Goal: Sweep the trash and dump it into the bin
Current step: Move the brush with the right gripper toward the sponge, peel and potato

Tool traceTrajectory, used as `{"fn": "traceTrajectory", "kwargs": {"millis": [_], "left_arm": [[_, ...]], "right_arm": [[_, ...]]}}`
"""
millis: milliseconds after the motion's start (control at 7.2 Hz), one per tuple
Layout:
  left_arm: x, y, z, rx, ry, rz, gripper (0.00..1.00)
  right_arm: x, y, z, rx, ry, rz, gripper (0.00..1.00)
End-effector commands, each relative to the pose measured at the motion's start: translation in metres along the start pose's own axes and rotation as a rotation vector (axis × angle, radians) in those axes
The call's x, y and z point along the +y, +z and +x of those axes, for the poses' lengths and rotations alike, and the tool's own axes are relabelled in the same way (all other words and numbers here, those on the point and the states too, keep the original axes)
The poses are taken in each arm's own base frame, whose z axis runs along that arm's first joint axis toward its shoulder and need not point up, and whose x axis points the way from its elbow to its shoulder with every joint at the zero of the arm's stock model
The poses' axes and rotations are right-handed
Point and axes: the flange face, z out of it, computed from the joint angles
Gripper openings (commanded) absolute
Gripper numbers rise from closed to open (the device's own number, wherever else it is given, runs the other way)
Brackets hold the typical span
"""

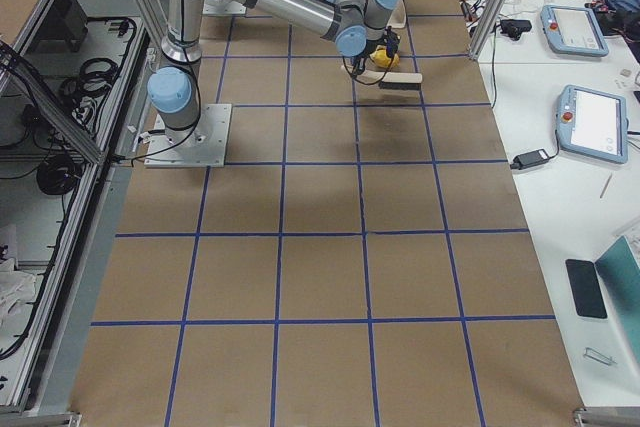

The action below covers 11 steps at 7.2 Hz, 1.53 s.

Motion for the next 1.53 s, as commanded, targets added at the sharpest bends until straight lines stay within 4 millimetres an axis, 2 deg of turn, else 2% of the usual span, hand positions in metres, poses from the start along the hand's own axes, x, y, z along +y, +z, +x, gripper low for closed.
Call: {"fn": "traceTrajectory", "kwargs": {"millis": [0, 417, 972, 1250, 1389], "left_arm": [[0.000, 0.000, 0.000, 0.000, 0.002, 0.002, 0.00], [-0.001, 0.001, 0.000, 0.002, 0.001, 0.003, 0.00], [0.000, 0.000, 0.000, 0.000, -0.009, 0.003, 0.00], [-0.004, 0.000, 0.000, -0.001, -0.033, 0.004, 0.00], [-0.005, 0.001, 0.000, 0.000, -0.039, 0.004, 0.00]], "right_arm": [[0.010, 0.016, -0.028, 0.009, 0.006, -0.020, 0.00], [0.022, 0.024, -0.053, -0.005, 0.016, -0.033, 0.00], [0.026, 0.035, -0.076, -0.016, 0.032, -0.027, 0.00], [0.030, 0.035, -0.085, -0.015, 0.031, -0.022, 0.00], [0.027, 0.033, -0.095, -0.016, 0.048, -0.016, 0.00]]}}
